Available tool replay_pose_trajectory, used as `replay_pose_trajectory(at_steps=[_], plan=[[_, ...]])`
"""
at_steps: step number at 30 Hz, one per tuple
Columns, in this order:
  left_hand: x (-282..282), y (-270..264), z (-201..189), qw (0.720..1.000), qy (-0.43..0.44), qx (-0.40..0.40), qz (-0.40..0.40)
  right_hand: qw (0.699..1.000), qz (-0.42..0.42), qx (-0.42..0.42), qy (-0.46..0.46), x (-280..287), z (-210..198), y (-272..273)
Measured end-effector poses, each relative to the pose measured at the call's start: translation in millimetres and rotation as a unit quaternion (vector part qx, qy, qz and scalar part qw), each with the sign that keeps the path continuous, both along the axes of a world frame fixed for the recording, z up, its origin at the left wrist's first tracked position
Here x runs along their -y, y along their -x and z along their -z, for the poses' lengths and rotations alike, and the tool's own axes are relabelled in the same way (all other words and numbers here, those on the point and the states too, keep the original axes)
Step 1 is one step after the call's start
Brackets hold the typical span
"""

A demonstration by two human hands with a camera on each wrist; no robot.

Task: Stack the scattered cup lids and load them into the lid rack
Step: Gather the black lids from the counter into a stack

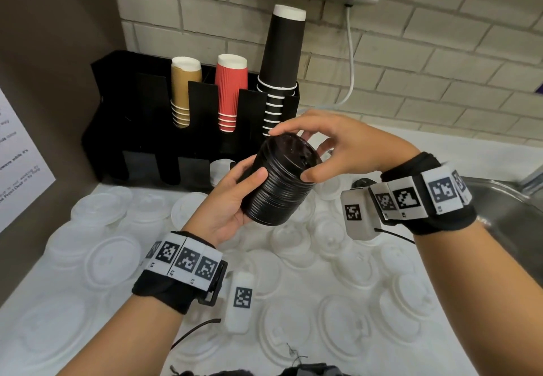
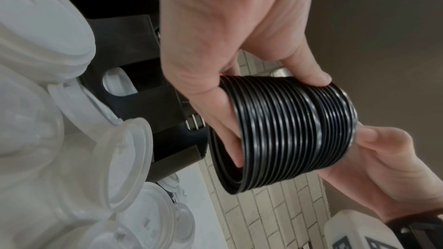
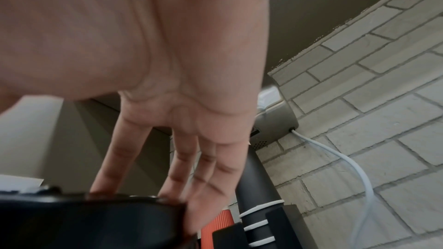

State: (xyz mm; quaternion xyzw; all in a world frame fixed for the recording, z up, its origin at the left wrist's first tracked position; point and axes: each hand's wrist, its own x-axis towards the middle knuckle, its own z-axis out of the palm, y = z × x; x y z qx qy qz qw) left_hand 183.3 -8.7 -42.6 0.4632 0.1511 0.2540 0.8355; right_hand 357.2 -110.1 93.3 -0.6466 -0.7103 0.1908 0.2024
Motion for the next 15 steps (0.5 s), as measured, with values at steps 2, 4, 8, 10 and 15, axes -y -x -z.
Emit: replay_pose_trajectory(at_steps=[2, 4, 8, 10, 15], plan=[[0.6, -0.2, -0.6, 1.000, -0.004, -0.003, -0.001, 1.000, 0.000, 0.003, 0.002, -0.1, 1.2, 0.0], [0.8, 0.0, -0.8, 1.000, -0.007, -0.007, 0.004, 1.000, -0.001, -0.012, 0.002, -0.4, 2.2, -0.4], [-1.3, 1.2, -0.2, 1.000, -0.003, -0.011, 0.012, 0.998, -0.003, -0.062, 0.006, -0.3, 2.6, -2.4], [-2.4, 3.0, -0.7, 1.000, -0.001, -0.014, 0.017, 0.998, -0.003, -0.067, 0.013, 0.0, 3.4, -3.0], [-2.4, 1.7, -1.1, 0.999, 0.020, -0.011, 0.036, 0.997, -0.011, -0.079, 0.015, -3.4, 7.5, -0.1]])
